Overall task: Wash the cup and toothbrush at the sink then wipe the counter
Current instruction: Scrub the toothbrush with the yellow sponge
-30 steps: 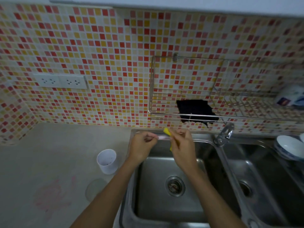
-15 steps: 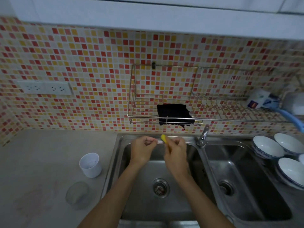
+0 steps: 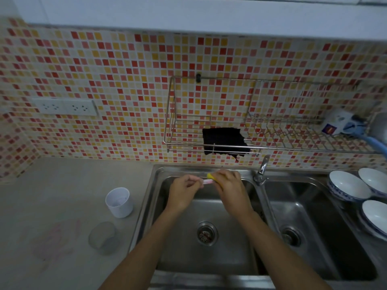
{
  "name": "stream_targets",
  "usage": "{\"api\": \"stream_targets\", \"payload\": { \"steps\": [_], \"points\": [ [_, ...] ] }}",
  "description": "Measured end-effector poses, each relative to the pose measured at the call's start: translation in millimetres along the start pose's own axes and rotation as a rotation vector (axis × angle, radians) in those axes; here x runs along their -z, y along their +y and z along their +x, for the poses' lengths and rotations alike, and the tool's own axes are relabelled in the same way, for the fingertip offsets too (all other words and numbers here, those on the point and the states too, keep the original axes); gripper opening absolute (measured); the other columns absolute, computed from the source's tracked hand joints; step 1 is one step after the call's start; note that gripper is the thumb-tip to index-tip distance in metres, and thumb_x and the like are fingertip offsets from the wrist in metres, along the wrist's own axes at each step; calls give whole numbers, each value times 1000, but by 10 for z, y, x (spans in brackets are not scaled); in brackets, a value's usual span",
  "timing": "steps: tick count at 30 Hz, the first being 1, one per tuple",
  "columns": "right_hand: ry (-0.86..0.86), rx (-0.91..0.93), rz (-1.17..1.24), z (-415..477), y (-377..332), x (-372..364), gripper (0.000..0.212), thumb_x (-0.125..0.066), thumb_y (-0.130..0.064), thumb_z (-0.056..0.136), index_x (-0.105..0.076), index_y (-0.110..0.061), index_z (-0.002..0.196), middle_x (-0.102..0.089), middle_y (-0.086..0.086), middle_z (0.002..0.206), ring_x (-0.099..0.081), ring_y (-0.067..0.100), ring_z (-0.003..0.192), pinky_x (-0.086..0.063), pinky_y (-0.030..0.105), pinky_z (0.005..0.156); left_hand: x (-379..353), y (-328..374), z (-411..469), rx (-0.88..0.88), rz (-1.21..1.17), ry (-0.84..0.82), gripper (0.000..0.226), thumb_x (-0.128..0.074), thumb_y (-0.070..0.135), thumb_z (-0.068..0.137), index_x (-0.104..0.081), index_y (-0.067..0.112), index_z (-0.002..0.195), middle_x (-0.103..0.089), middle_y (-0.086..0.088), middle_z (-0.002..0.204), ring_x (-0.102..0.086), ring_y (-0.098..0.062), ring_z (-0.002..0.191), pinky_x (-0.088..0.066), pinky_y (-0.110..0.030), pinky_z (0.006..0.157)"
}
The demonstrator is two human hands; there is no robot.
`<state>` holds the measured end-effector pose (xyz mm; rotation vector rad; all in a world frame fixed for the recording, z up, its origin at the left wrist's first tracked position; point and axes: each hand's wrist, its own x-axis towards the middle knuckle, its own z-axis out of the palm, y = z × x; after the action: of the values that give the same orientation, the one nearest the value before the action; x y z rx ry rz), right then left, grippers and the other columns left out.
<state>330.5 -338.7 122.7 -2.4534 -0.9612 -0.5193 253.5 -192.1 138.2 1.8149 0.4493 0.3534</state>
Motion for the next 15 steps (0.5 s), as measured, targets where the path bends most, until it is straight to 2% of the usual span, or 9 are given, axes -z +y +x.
{"api": "stream_targets", "payload": {
  "steps": [2,5,8,10,13,15],
  "points": [
    [-49,54,-26,23,1,35,26,-69,-18,84,-69,-17,110,-66,4,109,-54,24,98,-48,30,78,39,-9,-16,-139,90,-21,9,-71,15,84,-71,15,92,-70,12,83,-64,6,77,-50,-10,71],
    [-64,86,17,65,43,91,28,-66,-19,85,-68,-20,113,-63,3,113,-52,22,103,-48,30,82,74,-19,6,-182,137,-50,13,-72,18,83,-73,15,96,-71,10,86,-64,4,80,-51,-9,73],
    [18,-94,149,34,29,72,35,-66,-14,87,-64,-21,121,-57,5,117,-48,20,108,-46,29,91,36,16,36,-116,69,18,10,-68,16,87,-73,15,95,-71,9,85,-64,4,78,-49,-7,72],
    [60,-165,215,-49,-125,34,41,-62,-9,88,-60,-22,127,-50,4,116,-45,16,107,-45,26,95,-17,33,57,-48,7,43,9,-65,15,89,-74,14,92,-73,5,86,-66,-1,82,-49,-14,77],
    [82,-89,238,-178,-274,-41,44,-58,-3,88,-58,-16,130,-48,5,115,-45,15,106,-34,14,93,-84,36,70,16,-92,34,11,-65,15,89,-75,10,87,-75,-2,87,-69,-13,87,-52,-28,86],
    [99,-246,254,-149,-177,-67,38,-56,-5,90,-61,-16,125,-50,7,114,-48,21,106,-28,11,89,-106,33,63,40,-89,39,13,-64,20,90,-74,12,87,-74,0,87,-68,-14,89,-51,-28,86]
  ]
}}
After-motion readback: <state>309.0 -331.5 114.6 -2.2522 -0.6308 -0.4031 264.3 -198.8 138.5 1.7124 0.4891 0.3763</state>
